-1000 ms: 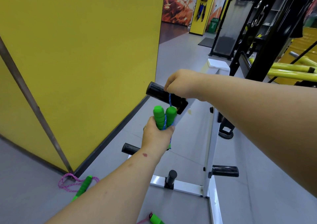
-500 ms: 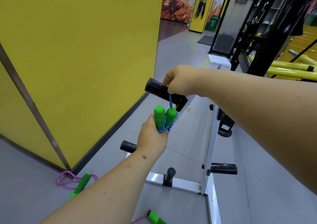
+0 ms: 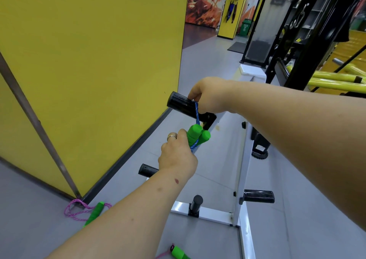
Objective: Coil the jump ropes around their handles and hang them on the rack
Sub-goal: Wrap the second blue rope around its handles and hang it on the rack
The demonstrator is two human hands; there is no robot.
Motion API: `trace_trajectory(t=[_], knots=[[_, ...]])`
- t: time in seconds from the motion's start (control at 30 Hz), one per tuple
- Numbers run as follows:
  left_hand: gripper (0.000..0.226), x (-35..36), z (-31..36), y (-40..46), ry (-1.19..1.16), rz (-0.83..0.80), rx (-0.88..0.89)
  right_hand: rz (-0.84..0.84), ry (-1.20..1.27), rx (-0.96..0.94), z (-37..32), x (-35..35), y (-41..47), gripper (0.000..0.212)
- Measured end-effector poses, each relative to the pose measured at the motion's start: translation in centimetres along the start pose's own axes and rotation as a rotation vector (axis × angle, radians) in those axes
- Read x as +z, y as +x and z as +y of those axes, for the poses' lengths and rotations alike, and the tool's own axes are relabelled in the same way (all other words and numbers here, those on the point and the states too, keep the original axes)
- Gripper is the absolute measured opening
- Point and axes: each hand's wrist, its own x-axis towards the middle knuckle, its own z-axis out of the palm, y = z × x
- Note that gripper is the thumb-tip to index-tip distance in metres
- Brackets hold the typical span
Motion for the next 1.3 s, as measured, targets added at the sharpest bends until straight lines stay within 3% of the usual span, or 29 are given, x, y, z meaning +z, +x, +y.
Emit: trace_trajectory(t=[0.2, 0.4, 0.7, 0.9, 1.17, 1.3], knots=[[0.029, -0.4, -0.1, 0.8, -0.147, -0.079, -0.092, 0.019, 0.032, 0.01, 0.3, 0.1, 0.4, 0.052], [0.052, -0.7, 0.2, 0.9, -0.296, -0.089, -0.115, 0.03, 0.05, 0.01, 0.6, 0.1, 0.0, 0.053], [0.032, -0.5, -1.8, 0.5, -0.684, -0.035, -0.215, 0.017, 0.034, 0.007, 0.5, 0.2, -0.3, 0.055], [0.027, 0.3, -2.9, 0.6, -0.808, -0.027, -0.274, 0.022, 0.031, 0.006, 0.5, 0.4, -0.1, 0.054], [0.029, 0.6, -3.3, -0.1, -1.159, -0.099, -0.404, 0.035, 0.02, -0.002, 0.6, 0.6, 0.2, 0.053], [0.035, 0.6, -4.0, 0.0, -1.204, -0.12, -0.485, 0.038, 0.027, -0.001, 0.7, 0.6, 0.3, 0.054]])
